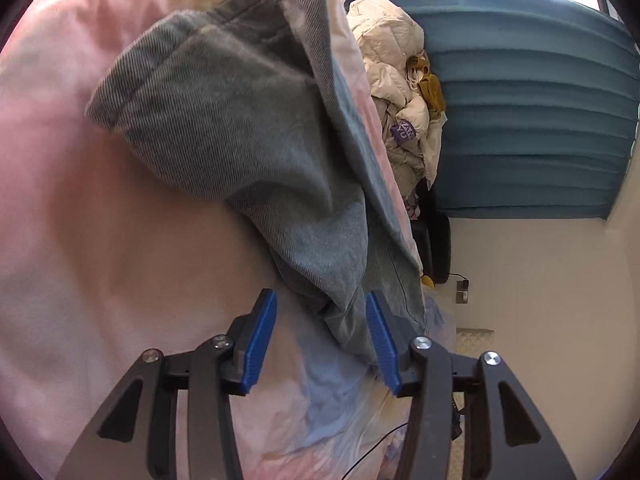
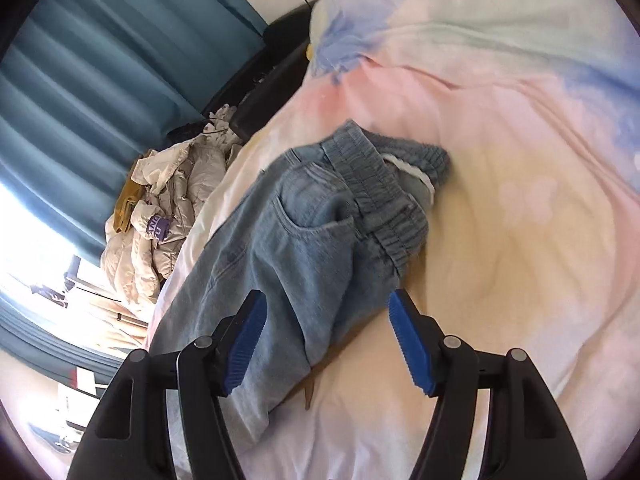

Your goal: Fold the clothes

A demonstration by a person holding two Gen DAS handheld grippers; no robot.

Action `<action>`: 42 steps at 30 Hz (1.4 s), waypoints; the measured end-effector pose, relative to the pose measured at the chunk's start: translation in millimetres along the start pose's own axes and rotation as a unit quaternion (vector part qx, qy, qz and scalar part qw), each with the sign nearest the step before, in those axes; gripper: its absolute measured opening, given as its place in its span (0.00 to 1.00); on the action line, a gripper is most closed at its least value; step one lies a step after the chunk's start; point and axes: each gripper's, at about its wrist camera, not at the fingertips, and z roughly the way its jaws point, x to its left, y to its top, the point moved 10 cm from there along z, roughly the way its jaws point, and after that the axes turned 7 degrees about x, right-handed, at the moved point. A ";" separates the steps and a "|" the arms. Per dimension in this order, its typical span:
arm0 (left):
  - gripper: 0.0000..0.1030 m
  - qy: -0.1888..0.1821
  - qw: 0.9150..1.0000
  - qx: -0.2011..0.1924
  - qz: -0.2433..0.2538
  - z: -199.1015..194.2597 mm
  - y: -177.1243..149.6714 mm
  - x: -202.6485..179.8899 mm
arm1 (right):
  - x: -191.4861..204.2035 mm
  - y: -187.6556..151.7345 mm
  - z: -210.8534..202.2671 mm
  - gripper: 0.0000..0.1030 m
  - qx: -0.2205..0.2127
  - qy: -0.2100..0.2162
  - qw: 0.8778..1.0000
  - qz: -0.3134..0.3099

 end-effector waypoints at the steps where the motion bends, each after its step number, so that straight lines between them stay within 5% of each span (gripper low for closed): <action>1: 0.46 -0.004 1.000 0.004 -0.011 9.2 0.2 3.6 | -8.3 -3.9 6.3 0.63 0.008 0.009 1.000 0.016; 5: 0.46 -0.015 0.999 -0.005 -0.034 39.6 14.8 12.2 | -24.7 -16.6 44.1 0.63 0.046 0.043 0.996 0.063; 10: 0.46 -0.031 0.997 -0.047 -0.051 62.3 43.6 22.3 | -13.5 -5.9 88.6 0.63 0.039 0.078 0.994 0.066; 14: 0.45 -0.029 0.996 -0.073 -0.034 71.5 56.5 16.7 | -17.7 4.9 123.5 0.65 0.026 0.055 0.995 0.079; 17: 0.28 0.014 0.996 -0.085 -0.015 75.4 59.9 11.7 | -13.9 6.1 137.5 0.62 0.013 0.011 0.998 0.057; 19: 0.18 0.039 0.995 -0.092 -0.006 73.9 60.2 7.4 | -7.8 6.4 133.3 0.44 -0.006 -0.027 0.999 0.035; 21: 0.14 0.051 0.994 -0.098 -0.002 67.8 56.4 -0.4 | 0.4 7.4 120.5 0.18 -0.022 -0.036 0.999 0.019; 22: 0.14 0.054 0.993 -0.101 -0.001 63.8 53.7 -4.9 | 5.9 8.4 108.7 0.14 -0.030 -0.034 0.999 0.012; 28: 0.09 0.031 0.988 -0.128 0.077 12.0 27.1 -66.0 | 38.5 6.3 30.4 0.11 -0.063 -0.008 0.997 -0.041; 32: 0.08 0.037 0.989 -0.115 0.087 -17.5 0.6 -70.2 | 35.7 -5.9 -24.4 0.11 -0.070 0.006 0.996 -0.049; 42: 0.08 0.050 0.997 -0.024 0.046 -52.5 -113.8 16.6 | -97.5 -78.8 -125.6 0.11 -0.053 -0.004 0.998 -0.037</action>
